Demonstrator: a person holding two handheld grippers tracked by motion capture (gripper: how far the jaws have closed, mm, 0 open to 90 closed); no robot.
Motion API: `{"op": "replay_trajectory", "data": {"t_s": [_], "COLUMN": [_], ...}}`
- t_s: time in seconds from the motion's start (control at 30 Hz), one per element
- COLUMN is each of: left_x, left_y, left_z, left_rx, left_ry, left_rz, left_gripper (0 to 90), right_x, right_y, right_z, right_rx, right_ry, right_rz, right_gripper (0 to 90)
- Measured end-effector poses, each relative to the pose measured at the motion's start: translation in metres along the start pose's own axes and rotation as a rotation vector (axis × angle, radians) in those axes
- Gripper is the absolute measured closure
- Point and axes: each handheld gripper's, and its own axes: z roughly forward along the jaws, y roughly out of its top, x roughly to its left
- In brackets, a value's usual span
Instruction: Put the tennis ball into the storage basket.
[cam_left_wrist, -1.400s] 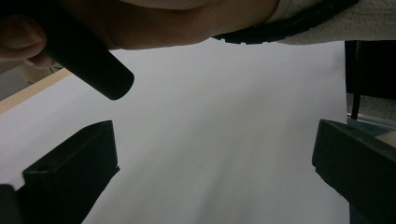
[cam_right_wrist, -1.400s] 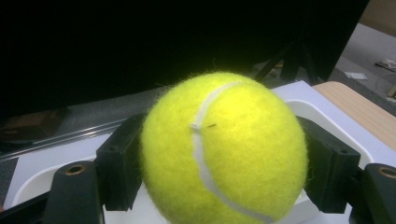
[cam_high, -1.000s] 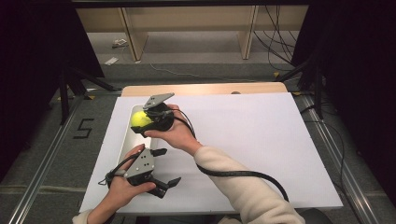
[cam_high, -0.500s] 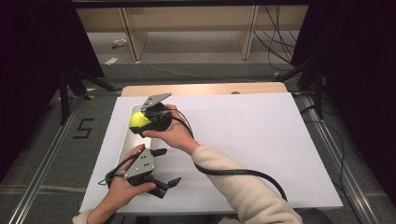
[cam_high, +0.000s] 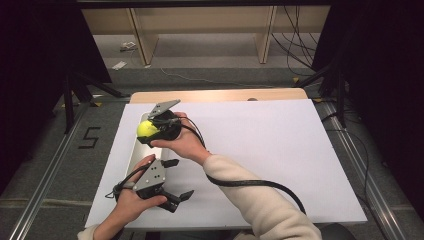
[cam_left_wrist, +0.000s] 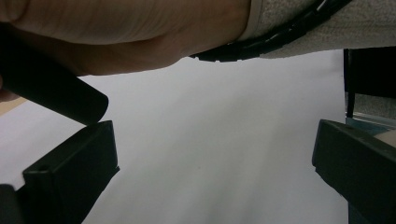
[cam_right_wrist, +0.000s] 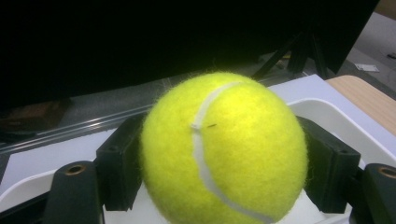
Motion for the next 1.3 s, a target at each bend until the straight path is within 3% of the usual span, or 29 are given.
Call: {"op": "replay_trajectory", "data": {"t_s": [0.93,1.3], "left_x": [-0.001,-0.001], "left_y": [0.000,0.000], "left_z": [0.000,0.000], "left_rx": [0.005,0.008], "left_ry": [-0.003,-0.004], "left_rz": [0.005,0.006], "left_gripper": [0.0,0.0], "right_x": [-0.005,-0.006], "right_y": [-0.006,-0.010], "right_z": [0.016,0.026], "right_rx": [0.060,0.105], "right_ry": [0.017,0.019], "right_rz": [0.006,-0.013], "right_gripper": [26.5,26.4]}}
